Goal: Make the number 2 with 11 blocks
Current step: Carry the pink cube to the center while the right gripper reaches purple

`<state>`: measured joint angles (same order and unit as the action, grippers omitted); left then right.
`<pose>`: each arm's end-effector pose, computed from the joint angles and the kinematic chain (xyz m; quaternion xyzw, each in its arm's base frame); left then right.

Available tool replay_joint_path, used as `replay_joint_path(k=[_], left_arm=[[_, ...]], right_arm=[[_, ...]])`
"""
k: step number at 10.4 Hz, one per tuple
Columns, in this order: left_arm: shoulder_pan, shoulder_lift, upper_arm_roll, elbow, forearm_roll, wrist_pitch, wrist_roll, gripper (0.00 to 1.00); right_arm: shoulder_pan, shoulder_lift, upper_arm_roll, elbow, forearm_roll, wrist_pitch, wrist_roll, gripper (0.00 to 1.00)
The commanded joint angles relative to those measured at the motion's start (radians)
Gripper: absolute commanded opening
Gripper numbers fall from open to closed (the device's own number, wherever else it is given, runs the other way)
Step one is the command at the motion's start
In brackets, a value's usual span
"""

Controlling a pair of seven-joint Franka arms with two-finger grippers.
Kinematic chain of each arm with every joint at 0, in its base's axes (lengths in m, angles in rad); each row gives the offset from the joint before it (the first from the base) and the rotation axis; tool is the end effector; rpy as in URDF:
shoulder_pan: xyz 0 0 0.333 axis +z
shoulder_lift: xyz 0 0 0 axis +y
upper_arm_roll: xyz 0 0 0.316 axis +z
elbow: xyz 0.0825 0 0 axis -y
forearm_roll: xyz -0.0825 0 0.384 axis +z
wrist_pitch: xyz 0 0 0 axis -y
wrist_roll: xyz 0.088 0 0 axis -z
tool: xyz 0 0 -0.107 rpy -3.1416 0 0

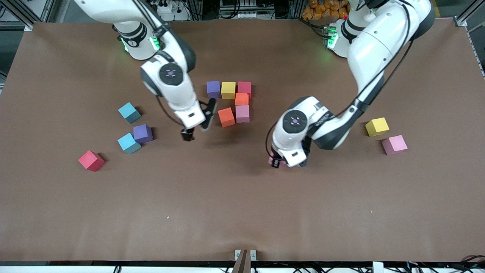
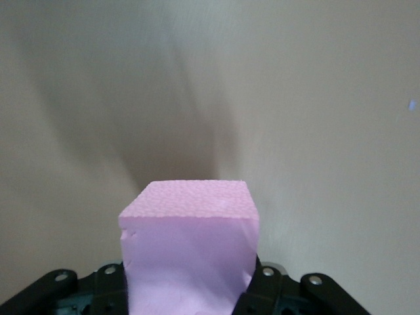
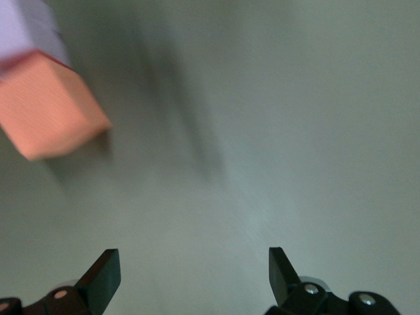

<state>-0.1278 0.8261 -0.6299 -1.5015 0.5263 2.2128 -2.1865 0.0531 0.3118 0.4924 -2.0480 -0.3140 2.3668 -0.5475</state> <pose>0.5832 -0.4154 0.2466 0.7983 0.6013 -0.0061 0.0325 0.5148 0.2981 0.3087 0.7986 0.5999 0.0282 0.0399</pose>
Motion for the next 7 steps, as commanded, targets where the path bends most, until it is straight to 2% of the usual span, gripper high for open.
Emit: replay_joint_path(k=[1, 3, 5, 7], left_arm=[[-0.1, -0.01, 0.01, 0.023, -0.017, -0.008, -0.122, 0.31], [-0.206, -0.004, 0.021, 0.047, -0.026, -0.007, -0.238, 0.32], [-0.262, -0.007, 0.019, 0.07, -0.028, -0.008, -0.329, 0.31], [-0.324, -0.007, 0.021, 0.104, -0.025, -0.012, -0.415, 0.31]], right_arm=[[-0.12, -0.042, 0.009, -0.017, 0.009, -0.011, -0.032, 1.0], [-0.24, -0.057, 0.011, -0.011, 0.004, -0.009, -0.044, 1.0], [-0.306, -0.057, 0.005, -0.018, 0.007, 0.006, -0.043, 1.0], [-0.366, -0.043, 0.006, -0.02, 0.004, 0.022, -0.171, 1.0]])
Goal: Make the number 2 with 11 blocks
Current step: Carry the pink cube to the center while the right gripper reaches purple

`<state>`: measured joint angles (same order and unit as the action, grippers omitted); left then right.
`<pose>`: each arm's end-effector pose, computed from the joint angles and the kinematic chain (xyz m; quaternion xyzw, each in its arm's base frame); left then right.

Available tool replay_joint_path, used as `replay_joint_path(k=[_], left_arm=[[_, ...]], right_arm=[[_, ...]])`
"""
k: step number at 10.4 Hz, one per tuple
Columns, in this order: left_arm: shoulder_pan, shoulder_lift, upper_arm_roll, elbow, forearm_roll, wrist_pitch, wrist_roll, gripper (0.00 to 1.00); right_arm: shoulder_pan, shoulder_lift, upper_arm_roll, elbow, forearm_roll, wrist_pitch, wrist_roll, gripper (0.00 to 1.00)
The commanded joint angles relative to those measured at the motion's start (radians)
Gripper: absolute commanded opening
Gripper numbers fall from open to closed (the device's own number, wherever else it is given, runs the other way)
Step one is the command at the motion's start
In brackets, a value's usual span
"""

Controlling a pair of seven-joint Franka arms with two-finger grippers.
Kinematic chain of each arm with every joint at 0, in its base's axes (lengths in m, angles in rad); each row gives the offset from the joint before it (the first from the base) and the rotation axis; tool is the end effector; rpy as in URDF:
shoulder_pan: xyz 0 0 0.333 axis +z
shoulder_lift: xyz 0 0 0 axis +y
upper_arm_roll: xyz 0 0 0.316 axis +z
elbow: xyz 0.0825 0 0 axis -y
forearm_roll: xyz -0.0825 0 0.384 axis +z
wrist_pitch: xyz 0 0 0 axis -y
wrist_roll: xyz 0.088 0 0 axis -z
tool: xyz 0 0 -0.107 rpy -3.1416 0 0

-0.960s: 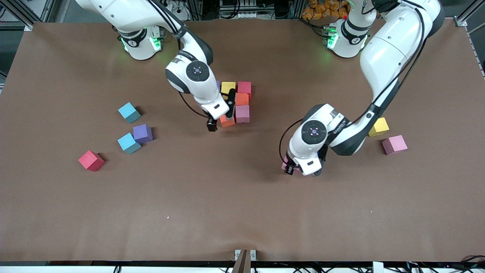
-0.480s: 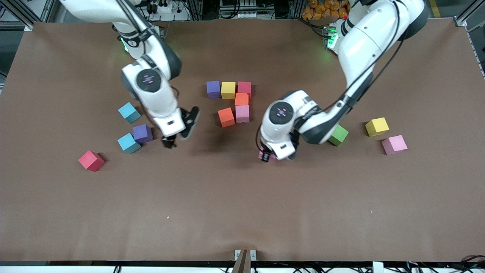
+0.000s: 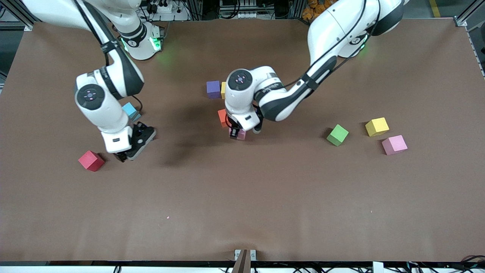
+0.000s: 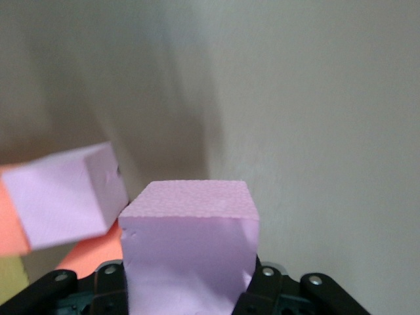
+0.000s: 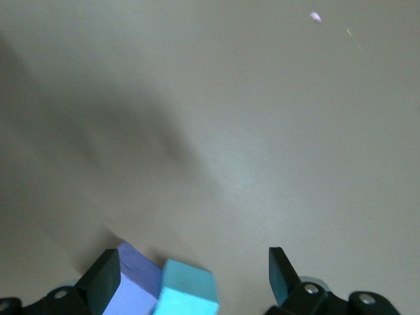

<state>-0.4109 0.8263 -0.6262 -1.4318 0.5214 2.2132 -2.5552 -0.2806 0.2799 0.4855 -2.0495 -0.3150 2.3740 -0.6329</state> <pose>0.4673 -0.5654 0.2742 0.7598 0.6472 -0.0161 0.0594 0.5855 0.1094 0.3251 0.8673 0.4934 0.0323 0.0577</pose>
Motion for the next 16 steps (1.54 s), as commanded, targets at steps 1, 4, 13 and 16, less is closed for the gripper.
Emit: replay_joint_path(k=[1, 4, 13, 16], left_arm=[[-0.07, -0.007, 0.017, 0.049, -0.02, -0.012, -0.086, 0.32], [-0.163, -0.003, 0.035, 0.111, -0.021, -0.01, -0.225, 0.31], [-0.33, 0.088, 0.186, 0.195, -0.023, 0.129, -0.344, 0.32], [-0.345, 0.12, 0.203, 0.195, -0.023, 0.141, -0.338, 0.32]], right_arm=[[-0.066, -0.013, 0.015, -0.03, 0.007, 0.019, -0.131, 1.0], [-0.15, -0.036, 0.018, -0.109, 0.014, 0.042, -0.171, 1.0], [-0.244, -0.065, 0.134, -0.244, 0.057, 0.088, -0.61, 1.0], [-0.244, -0.077, 0.162, -0.31, 0.057, 0.152, -0.631, 1.0]])
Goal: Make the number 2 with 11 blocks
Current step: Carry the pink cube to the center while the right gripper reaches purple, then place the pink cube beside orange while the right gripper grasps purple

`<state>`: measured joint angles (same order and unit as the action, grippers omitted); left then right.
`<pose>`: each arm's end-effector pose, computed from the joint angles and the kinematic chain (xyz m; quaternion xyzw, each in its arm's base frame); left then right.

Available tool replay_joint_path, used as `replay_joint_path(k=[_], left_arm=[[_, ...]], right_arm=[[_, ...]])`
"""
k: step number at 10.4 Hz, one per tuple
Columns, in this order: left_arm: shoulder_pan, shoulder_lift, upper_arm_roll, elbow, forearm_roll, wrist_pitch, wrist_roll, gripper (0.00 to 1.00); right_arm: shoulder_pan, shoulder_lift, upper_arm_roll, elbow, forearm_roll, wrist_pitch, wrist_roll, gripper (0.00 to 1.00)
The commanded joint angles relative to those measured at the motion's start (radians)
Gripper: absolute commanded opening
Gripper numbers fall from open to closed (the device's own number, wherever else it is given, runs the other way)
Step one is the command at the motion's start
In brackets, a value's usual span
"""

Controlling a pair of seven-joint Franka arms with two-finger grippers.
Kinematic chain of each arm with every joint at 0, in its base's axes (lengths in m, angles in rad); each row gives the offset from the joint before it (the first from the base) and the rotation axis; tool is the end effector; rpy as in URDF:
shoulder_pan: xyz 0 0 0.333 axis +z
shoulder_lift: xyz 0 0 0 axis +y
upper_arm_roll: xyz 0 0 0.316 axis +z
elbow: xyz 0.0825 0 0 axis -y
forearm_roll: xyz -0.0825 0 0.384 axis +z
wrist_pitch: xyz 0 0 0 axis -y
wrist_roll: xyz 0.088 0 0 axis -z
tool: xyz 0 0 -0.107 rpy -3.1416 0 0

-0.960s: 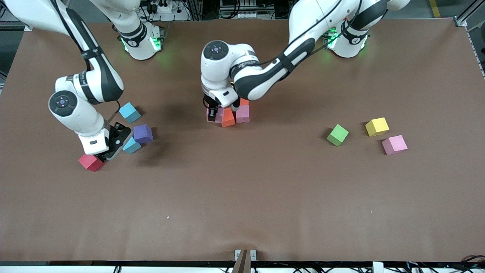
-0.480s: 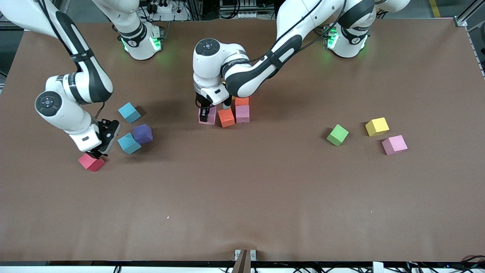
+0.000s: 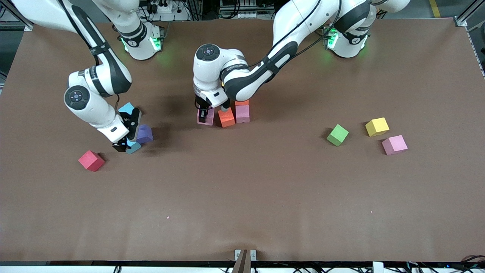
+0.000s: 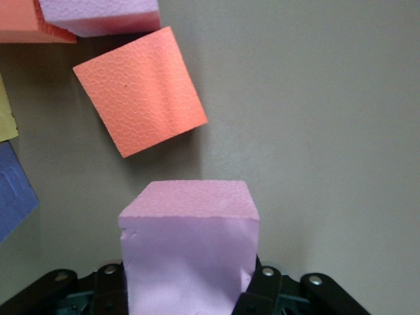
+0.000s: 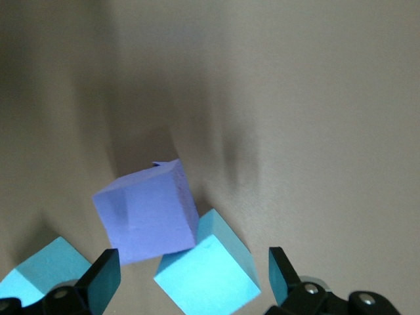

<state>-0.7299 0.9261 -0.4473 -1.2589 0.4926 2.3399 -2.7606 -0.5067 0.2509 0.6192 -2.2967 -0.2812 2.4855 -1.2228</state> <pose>0.3928 -0.6663 0.2538 0.7308 0.6709 -0.0202 0.1242 0.5229 0.0633 0.2589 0.7161 0.6979 -0.0071 0.0107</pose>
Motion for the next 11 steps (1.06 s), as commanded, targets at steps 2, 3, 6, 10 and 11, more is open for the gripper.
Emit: replay_joint_path(k=[2, 3, 6, 10, 11], left_arm=[[-0.028, 0.037, 0.029, 0.021, 0.007, 0.018, -0.119, 0.32], [-0.028, 0.045, 0.027, 0.019, 0.007, 0.018, -0.1, 0.33], [-0.026, 0.059, 0.029, 0.007, 0.007, 0.018, -0.091, 0.33], [-0.028, 0.066, 0.029, -0.004, 0.012, 0.016, -0.085, 0.33], [-0.028, 0.068, 0.027, -0.013, 0.009, 0.016, -0.073, 0.33]], right_arm=[[-0.018, -0.044, 0.03, -0.089, 0.023, 0.072, -0.082, 1.0], [-0.018, -0.042, 0.031, -0.099, 0.023, 0.073, -0.115, 1.0], [-0.016, -0.039, 0.028, -0.139, 0.023, 0.134, -0.138, 1.0], [-0.026, -0.01, 0.024, -0.153, 0.023, 0.145, -0.149, 1.0], [-0.027, -0.004, 0.022, -0.155, 0.022, 0.147, -0.153, 1.0]])
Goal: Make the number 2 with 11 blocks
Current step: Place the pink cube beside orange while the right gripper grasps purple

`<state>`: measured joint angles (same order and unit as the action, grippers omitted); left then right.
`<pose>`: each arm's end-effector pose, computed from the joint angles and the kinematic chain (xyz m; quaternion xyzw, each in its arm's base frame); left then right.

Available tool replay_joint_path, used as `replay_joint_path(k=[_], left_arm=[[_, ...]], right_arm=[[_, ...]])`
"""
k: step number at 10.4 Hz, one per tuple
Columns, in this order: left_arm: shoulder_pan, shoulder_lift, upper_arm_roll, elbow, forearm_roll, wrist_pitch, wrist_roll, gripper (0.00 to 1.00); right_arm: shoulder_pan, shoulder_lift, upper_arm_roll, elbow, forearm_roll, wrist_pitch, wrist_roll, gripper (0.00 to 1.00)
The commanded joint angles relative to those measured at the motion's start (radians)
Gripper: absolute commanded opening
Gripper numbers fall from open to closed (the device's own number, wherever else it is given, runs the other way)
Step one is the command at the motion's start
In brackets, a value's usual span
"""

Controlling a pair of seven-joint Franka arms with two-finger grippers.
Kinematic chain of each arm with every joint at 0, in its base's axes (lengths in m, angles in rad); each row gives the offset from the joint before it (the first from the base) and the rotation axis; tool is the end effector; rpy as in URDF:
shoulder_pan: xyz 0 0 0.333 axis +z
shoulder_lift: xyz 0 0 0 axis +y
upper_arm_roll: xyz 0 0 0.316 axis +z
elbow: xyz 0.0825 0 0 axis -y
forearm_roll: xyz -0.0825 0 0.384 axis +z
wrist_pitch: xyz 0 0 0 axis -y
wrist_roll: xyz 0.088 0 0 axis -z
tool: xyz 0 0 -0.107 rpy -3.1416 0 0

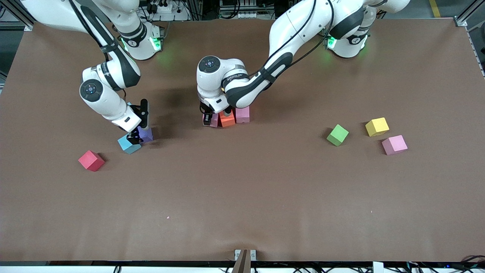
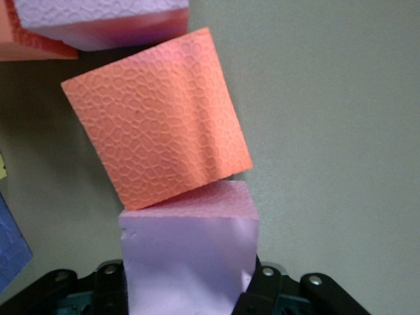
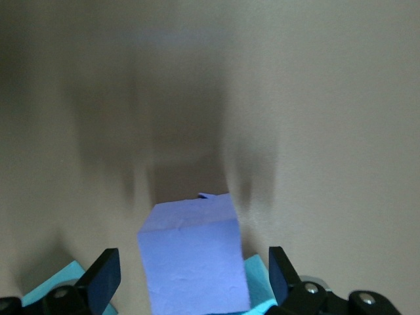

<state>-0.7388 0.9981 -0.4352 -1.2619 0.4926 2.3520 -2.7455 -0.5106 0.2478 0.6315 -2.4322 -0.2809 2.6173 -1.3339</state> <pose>0.3859 -0.6618 0.1986 0.7392 0.6668 -0.0204 0.0922 0.4833 0.0739 0.2239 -0.6657 -0.7462 -0.0023 0.0020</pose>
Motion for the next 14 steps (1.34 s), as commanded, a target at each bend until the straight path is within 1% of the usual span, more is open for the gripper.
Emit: replay_joint_path(k=[1, 4, 7, 8, 9, 11, 12, 13, 14], left_arm=[[-0.027, -0.001, 0.015, -0.013, 0.0, 0.0, -0.085, 0.33], [-0.03, 0.008, 0.015, -0.019, -0.002, -0.01, -0.085, 0.33], [-0.027, 0.007, 0.015, -0.024, -0.037, -0.049, -0.079, 0.33], [-0.024, 0.007, 0.015, -0.024, -0.043, -0.052, -0.079, 0.33], [-0.022, 0.007, 0.015, -0.025, -0.045, -0.06, -0.079, 0.33], [-0.019, 0.005, 0.015, -0.025, -0.051, -0.074, -0.077, 0.33], [-0.017, 0.005, 0.015, -0.024, -0.055, -0.077, -0.069, 0.33], [-0.017, 0.005, 0.016, -0.022, -0.069, -0.077, -0.062, 0.34], [-0.01, 0.007, 0.016, -0.022, -0.069, -0.079, -0.059, 0.48]], right_arm=[[-0.02, 0.002, 0.01, -0.018, 0.02, 0.016, -0.042, 1.0], [-0.014, 0.039, 0.004, -0.016, 0.006, 0.042, -0.039, 1.0], [-0.003, 0.051, -0.003, -0.016, -0.007, 0.07, -0.042, 1.0], [-0.003, 0.066, -0.03, -0.015, -0.03, 0.085, -0.039, 1.0], [-0.003, 0.071, -0.039, -0.013, -0.052, 0.092, -0.042, 1.0], [-0.003, 0.088, -0.059, -0.013, -0.06, 0.11, -0.042, 1.0], [-0.003, 0.088, -0.059, -0.014, -0.06, 0.11, -0.039, 1.0], [-0.003, 0.087, -0.059, -0.014, -0.06, 0.11, -0.042, 1.0], [-0.002, 0.087, -0.059, -0.014, -0.06, 0.11, -0.042, 1.0]])
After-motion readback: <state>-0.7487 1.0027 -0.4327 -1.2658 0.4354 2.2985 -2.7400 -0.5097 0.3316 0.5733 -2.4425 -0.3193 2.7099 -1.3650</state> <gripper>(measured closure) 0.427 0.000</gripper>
